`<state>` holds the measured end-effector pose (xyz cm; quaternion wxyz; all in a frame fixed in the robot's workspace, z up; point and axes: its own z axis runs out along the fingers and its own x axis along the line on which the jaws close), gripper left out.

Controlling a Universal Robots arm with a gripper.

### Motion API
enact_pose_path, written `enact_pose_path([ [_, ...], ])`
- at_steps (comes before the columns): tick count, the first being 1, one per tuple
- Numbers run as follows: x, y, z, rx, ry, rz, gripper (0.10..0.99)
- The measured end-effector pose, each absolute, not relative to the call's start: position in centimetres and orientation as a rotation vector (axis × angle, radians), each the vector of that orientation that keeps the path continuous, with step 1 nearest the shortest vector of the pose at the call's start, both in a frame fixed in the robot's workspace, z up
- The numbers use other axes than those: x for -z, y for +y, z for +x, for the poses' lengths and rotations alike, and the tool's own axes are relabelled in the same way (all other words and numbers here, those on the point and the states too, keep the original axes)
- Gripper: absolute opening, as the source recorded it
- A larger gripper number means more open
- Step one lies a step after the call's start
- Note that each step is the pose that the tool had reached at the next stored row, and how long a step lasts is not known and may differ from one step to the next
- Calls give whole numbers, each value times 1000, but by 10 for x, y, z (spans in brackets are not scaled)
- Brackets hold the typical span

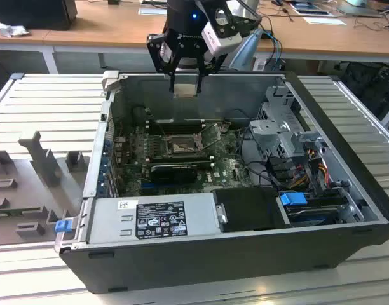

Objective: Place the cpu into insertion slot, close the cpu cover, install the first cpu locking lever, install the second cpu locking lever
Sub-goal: 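Place the cpu into insertion slot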

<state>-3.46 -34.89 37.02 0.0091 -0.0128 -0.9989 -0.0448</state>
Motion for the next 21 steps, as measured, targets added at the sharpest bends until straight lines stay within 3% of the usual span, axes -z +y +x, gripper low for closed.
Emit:
enact_pose_path([
  [21,-367,-349,-35,138,-3119,-163,529],
])
